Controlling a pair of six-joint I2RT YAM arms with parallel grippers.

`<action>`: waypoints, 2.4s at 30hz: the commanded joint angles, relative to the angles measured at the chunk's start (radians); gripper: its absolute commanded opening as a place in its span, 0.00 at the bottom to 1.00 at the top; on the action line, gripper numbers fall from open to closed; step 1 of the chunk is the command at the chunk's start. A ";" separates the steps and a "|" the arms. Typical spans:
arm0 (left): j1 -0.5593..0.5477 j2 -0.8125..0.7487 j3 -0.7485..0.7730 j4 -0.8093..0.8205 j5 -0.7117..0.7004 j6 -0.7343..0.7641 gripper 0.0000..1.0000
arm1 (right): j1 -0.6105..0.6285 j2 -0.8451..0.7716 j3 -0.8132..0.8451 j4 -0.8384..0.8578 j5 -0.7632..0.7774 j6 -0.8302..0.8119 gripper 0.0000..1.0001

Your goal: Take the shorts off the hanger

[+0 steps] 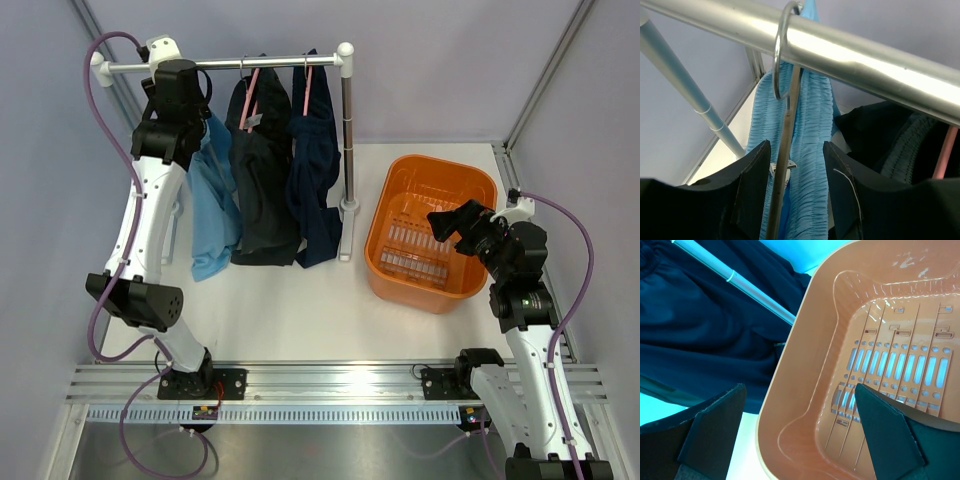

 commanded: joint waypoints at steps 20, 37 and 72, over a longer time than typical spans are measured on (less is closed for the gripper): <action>-0.029 0.024 0.063 -0.033 -0.100 0.005 0.37 | -0.004 -0.001 0.007 0.036 -0.071 -0.002 1.00; -0.029 0.026 0.112 -0.030 -0.063 0.028 0.00 | -0.004 0.016 0.016 0.037 -0.107 -0.007 1.00; -0.094 -0.364 -0.278 0.056 -0.058 0.037 0.00 | -0.004 0.019 -0.007 0.092 -0.192 -0.025 0.99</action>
